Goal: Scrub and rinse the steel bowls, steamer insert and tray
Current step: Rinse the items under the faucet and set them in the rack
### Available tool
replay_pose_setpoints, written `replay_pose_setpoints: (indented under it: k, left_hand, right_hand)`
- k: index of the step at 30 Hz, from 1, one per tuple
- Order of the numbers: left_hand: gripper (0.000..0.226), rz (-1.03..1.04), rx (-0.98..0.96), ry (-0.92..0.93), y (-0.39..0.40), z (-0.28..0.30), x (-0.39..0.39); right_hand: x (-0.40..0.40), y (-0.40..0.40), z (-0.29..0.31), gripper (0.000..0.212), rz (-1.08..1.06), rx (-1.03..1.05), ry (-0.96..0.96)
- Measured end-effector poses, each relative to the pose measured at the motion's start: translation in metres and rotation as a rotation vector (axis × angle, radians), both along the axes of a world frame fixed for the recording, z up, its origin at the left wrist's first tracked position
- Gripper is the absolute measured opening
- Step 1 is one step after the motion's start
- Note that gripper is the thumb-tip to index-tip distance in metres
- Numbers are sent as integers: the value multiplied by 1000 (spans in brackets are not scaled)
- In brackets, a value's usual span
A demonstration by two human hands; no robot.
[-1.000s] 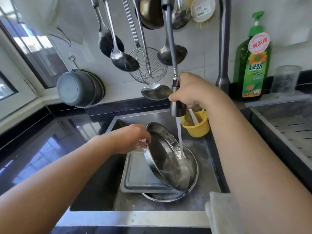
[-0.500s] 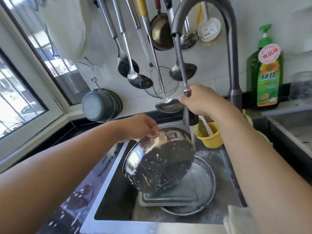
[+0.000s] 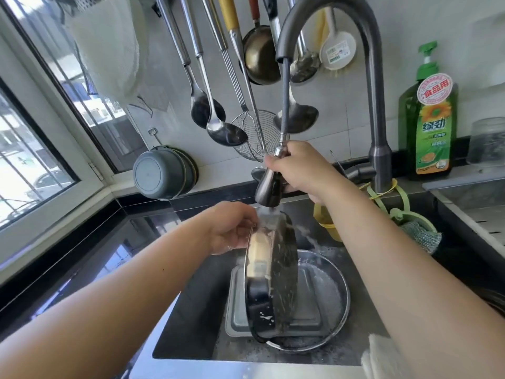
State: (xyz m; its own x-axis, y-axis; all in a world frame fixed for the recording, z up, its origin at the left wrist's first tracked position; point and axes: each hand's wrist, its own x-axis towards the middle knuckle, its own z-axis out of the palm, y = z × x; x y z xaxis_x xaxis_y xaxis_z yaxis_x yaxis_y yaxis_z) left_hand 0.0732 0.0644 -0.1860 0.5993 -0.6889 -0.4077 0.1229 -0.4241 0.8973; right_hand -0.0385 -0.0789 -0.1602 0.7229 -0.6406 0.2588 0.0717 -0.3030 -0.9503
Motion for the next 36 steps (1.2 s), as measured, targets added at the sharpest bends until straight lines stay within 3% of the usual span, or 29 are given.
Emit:
replay_pose_setpoints:
  k: [10,19,29,36]
  left_hand:
    - [14,286,-194,121,5,-22,-12]
    - [20,565,-338,197,8,-28,3]
    - [19,759,-221,123,27,-54,36]
    - [31,700,-184,112,30,-82,28]
  right_hand:
    - [-2,12,8,19,69,89,-13]
    - [-8,7,9,16,61,4,65]
    - [-21,-7,8,29,-98,-239,285]
    - [-26,-1,16,24,19,-153,238]
